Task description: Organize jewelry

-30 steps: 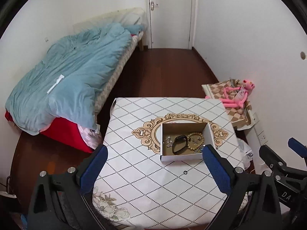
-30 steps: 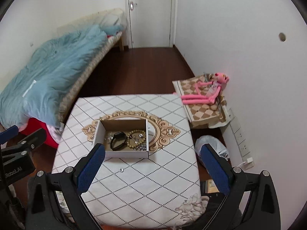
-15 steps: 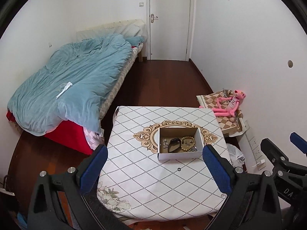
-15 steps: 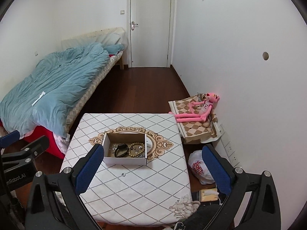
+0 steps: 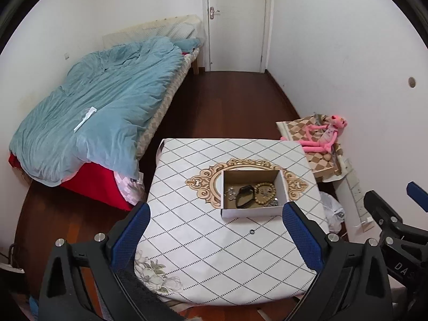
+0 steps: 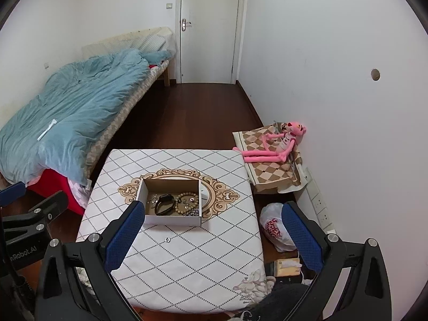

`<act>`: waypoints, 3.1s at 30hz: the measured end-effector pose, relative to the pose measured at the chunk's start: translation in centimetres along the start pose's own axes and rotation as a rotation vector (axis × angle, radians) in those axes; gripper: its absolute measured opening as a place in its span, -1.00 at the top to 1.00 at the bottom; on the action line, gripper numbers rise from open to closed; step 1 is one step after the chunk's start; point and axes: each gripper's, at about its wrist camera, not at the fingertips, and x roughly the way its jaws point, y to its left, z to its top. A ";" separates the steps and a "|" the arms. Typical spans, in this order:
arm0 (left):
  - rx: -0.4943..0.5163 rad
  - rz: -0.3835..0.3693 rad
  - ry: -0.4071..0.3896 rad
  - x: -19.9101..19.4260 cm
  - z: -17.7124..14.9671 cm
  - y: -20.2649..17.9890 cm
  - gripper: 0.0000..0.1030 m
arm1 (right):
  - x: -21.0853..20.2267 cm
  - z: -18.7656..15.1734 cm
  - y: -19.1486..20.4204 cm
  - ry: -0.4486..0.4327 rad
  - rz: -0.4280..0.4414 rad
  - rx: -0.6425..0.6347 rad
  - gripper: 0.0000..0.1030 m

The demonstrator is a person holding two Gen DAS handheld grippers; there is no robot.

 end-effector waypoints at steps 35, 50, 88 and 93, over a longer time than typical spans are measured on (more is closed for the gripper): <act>-0.002 0.022 0.134 6.8 1.6 -0.5 -0.96 | 9.4 1.3 -0.2 0.182 0.005 -0.013 -1.00; -0.001 0.021 0.157 7.4 0.6 -0.5 -0.96 | 9.9 0.8 0.0 0.200 0.011 -0.014 -1.00; -0.001 0.044 0.157 7.5 0.7 -0.1 -0.96 | 10.5 1.0 -0.1 0.214 0.028 -0.021 -1.00; 0.000 0.042 0.160 7.6 0.6 -0.2 -0.96 | 10.5 1.0 0.0 0.213 0.028 -0.022 -1.00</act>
